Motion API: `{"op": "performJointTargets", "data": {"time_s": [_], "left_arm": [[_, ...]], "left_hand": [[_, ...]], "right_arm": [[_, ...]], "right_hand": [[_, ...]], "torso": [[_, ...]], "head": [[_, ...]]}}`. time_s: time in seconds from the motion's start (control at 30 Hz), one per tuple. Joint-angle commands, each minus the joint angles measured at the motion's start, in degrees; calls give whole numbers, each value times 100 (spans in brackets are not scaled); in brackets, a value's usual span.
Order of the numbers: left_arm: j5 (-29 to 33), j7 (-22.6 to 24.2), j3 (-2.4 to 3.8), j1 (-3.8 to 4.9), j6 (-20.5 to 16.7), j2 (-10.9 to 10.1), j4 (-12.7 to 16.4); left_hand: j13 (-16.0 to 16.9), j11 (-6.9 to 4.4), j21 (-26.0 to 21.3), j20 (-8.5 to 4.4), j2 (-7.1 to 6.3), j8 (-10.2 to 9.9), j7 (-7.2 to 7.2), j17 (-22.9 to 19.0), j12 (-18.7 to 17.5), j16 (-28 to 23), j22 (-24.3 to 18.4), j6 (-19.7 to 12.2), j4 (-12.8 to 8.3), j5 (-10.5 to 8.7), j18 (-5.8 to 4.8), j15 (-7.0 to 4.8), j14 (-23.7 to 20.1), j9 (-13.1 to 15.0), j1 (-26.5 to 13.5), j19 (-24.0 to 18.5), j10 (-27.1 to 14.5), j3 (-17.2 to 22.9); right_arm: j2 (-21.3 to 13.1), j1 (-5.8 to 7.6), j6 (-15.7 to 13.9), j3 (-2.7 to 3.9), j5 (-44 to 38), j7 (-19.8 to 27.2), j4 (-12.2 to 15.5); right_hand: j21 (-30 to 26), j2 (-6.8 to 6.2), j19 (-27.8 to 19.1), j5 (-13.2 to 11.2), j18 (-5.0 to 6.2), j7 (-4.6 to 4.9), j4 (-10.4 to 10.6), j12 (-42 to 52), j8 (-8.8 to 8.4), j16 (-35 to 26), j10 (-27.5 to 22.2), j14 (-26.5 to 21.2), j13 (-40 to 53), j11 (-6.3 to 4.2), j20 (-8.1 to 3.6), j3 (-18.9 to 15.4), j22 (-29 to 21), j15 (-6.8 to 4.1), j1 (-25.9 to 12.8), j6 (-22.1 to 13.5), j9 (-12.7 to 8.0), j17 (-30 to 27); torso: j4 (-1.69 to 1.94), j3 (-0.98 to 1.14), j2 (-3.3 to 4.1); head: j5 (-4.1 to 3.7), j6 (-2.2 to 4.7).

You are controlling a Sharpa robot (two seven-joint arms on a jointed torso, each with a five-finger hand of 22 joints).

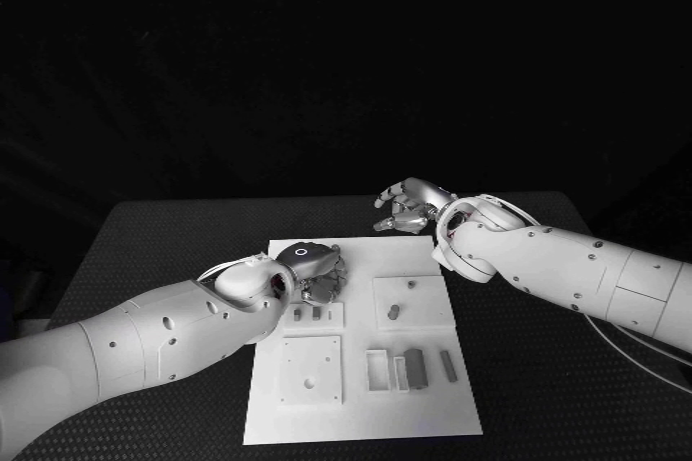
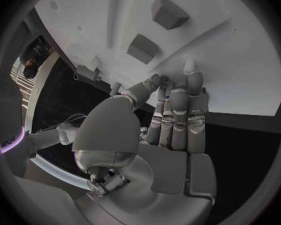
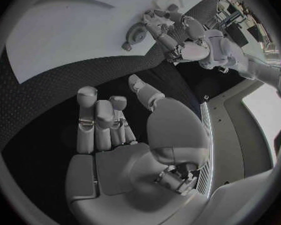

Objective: Assemble the parts on the task board

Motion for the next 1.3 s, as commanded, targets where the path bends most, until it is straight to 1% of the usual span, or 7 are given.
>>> {"op": "performJointTargets", "data": {"time_s": [0.03,0.5,1.03,1.07,1.1,1.13,1.3], "left_arm": [[-240,-114,-36,-44,375,21,-22],[-712,-289,-39,-67,568,60,-50],[-898,-374,-47,-70,735,52,-12],[-903,-391,-48,-71,721,51,-8],[-905,-383,-48,-73,684,44,-7],[-905,-376,-48,-73,665,40,-6],[-905,-352,-48,-77,528,20,4]], "left_hand": [[-1,17,-17,-4,7,38,-11,-8,-33,-35,127,49,-10,33,462,-10,-23,-7,-40,-29,-2,38],[10,23,-15,-8,-23,50,-17,-14,-58,-46,128,60,-18,30,457,-5,-24,-23,-49,-42,-17,26],[78,-9,10,-28,-12,97,-43,-7,-31,-30,131,120,-40,45,452,-35,2,-47,56,-25,78,74],[92,-19,16,-33,-3,113,-52,-6,-20,-26,131,144,-40,67,451,-44,11,-48,80,-19,104,94],[122,-38,25,-43,20,143,-70,-4,-3,-21,131,188,-48,271,444,-62,25,-52,135,-10,153,150],[136,-45,32,-50,32,157,-79,-3,5,-19,131,209,-53,323,443,-73,33,-53,161,-2,176,172],[218,-103,76,-92,37,235,-127,6,55,7,131,321,-53,295,429,-126,107,-58,184,56,310,195]], "right_arm": [[1,-3,61,1,-11,48,5],[6,-3,63,1,1,52,3],[1,-3,64,1,6,51,1],[2,-3,63,1,6,51,1],[3,-3,62,1,6,51,1],[3,-3,61,1,6,51,3],[-5,-3,57,1,7,51,3]], "right_hand": [[-36,16,3,20,364,38,25,28,31,14,-30,-41,-10,-11,-27,0,108,7,-57,5,-9,-5],[-36,17,3,20,364,38,29,30,32,15,-31,-41,-12,-12,-27,0,108,7,-60,5,-9,-5],[-37,19,3,20,364,38,34,32,33,15,-32,-41,-14,-12,-26,0,108,7,-63,5,-10,-6],[-37,19,3,20,364,38,34,32,33,15,-32,-41,-14,-12,-26,0,108,7,-63,5,-10,-6],[-37,19,3,20,364,38,35,32,33,15,-32,-41,-14,-12,-26,0,108,7,-63,5,-10,-6],[-37,19,3,20,364,38,35,32,33,15,-32,-41,-14,-12,-26,0,108,7,-63,5,-10,-6],[-37,19,3,20,364,38,36,33,34,15,-32,-41,-15,-12,-26,0,108,7,-63,5,-10,-6]], "torso": [[0,-2,1],[-1,-2,0],[1,-3,0],[1,-2,0],[1,-2,0],[0,-2,1],[0,-2,0]], "head": [[0,-7],[-6,-32],[-9,-38],[-9,-38],[-9,-38],[-7,-38],[0,-39]]}}
